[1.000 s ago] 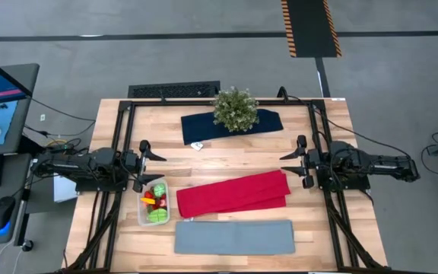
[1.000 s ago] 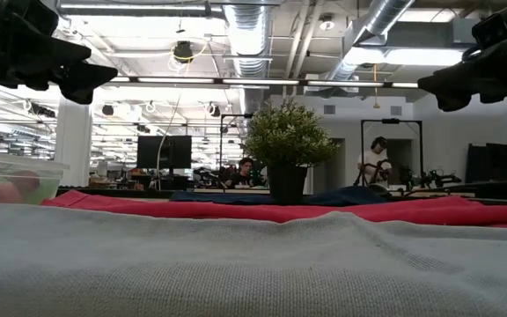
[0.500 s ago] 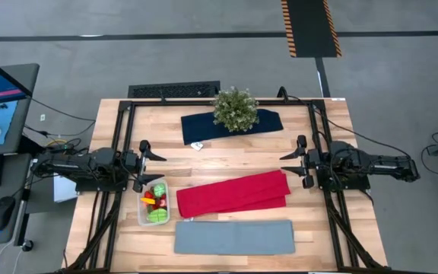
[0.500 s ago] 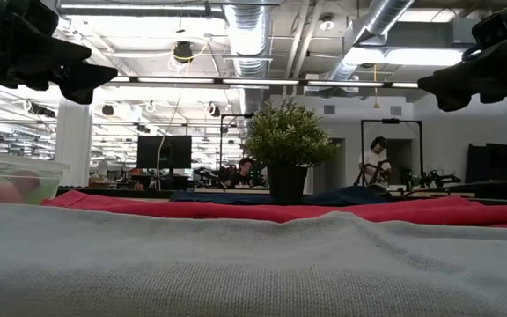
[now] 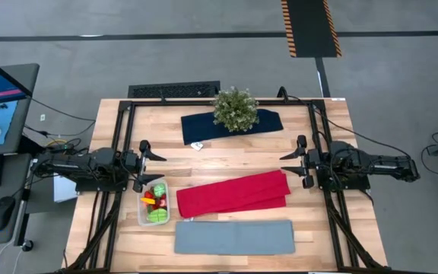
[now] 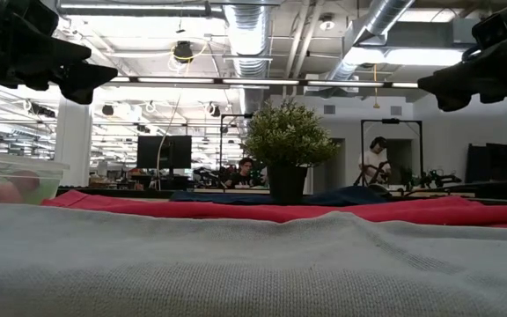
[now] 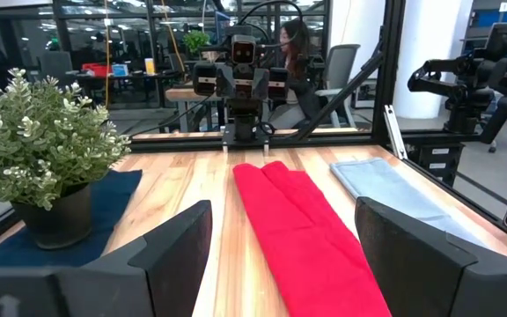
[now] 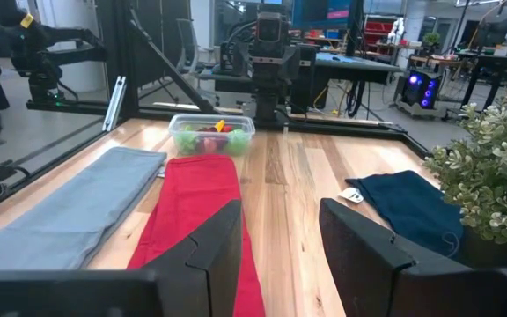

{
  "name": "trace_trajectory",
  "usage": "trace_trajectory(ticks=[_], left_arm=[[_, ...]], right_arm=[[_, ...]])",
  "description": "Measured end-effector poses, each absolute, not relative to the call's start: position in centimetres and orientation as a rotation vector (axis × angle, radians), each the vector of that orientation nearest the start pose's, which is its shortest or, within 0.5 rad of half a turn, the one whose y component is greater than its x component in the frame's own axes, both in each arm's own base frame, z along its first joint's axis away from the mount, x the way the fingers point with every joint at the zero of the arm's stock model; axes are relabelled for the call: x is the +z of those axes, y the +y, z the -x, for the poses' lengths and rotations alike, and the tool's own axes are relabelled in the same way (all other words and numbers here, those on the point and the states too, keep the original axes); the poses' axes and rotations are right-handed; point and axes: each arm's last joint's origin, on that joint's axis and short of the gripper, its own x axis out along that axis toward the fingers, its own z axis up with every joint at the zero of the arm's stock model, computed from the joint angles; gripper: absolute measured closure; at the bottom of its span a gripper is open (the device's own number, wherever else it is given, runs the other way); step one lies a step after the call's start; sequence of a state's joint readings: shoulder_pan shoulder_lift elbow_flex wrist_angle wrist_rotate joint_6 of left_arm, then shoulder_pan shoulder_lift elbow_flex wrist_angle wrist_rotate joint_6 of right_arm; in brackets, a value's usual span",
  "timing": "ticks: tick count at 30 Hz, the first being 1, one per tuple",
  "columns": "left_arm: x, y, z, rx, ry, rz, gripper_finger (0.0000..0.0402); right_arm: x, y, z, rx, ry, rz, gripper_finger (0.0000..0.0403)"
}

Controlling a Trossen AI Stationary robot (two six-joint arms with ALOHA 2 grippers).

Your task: Pick and placing Produce into tupperware

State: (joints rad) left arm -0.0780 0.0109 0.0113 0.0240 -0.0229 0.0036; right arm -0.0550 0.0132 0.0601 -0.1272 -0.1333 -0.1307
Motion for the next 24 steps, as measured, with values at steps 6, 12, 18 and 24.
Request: trace_trajectory(ticks=[6, 12, 18, 24], left_arm=[[16.88, -0.69, -9.74, -0.055, -0.024, -0.002, 0.0132], [16.87, -0.69, -9.74, -0.055, -0.024, -0.002, 0.0132], [16.86, -0.69, -9.74, -0.055, -0.024, -0.002, 0.0132], [16.86, -0.70, -9.74, -0.055, -0.023, -0.002, 0.0132]], right_arm=[[17.07, -0.13, -9.41, 0.084, 0.075, 0.123, 0.0226], [17.07, -0.13, -9.41, 0.083, 0.074, 0.123, 0.0226], [17.07, -0.13, -9.41, 0.083, 0.074, 0.123, 0.0226], [17.07, -0.13, -9.41, 0.083, 0.075, 0.123, 0.0227]])
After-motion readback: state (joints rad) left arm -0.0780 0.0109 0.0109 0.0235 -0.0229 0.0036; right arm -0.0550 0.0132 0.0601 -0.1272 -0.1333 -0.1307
